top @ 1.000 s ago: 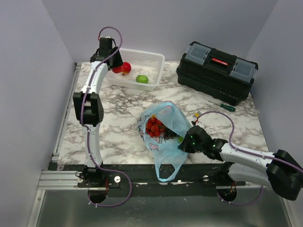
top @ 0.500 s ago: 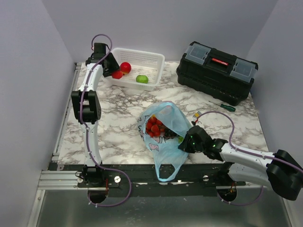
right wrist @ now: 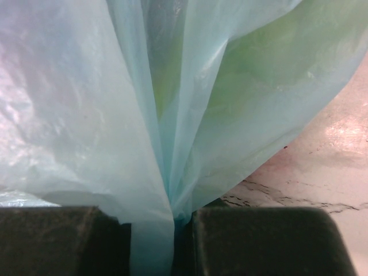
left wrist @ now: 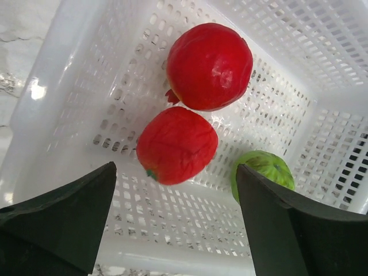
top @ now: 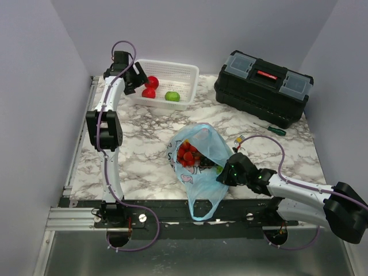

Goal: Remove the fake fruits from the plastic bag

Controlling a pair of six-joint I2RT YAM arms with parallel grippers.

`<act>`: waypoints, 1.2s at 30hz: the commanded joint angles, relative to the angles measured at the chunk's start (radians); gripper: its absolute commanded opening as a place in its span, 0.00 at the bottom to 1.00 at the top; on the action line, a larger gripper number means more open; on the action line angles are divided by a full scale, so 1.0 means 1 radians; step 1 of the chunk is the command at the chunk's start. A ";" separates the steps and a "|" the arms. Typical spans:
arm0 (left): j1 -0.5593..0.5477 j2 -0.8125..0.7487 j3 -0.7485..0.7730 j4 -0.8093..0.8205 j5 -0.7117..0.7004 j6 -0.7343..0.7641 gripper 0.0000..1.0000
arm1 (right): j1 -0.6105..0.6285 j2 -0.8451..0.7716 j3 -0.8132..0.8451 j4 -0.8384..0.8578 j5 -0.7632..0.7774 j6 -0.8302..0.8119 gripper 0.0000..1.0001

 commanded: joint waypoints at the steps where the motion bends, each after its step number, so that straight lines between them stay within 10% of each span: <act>1: 0.022 -0.134 0.012 -0.018 0.021 0.004 0.85 | 0.005 0.001 -0.008 -0.030 0.044 -0.009 0.16; 6: 0.020 -0.312 -0.130 0.033 0.081 -0.034 0.84 | 0.005 -0.001 -0.008 -0.031 0.047 -0.007 0.16; 15: -0.109 -0.902 -0.976 0.495 0.124 -0.165 0.81 | 0.006 -0.023 -0.016 -0.029 0.052 -0.008 0.15; 26: -0.245 -1.349 -1.439 0.508 0.140 -0.082 0.79 | 0.005 -0.013 -0.011 -0.033 0.056 -0.003 0.15; 36: -0.591 -1.802 -1.860 0.723 0.036 -0.008 0.76 | 0.005 -0.015 -0.011 -0.033 0.056 -0.004 0.15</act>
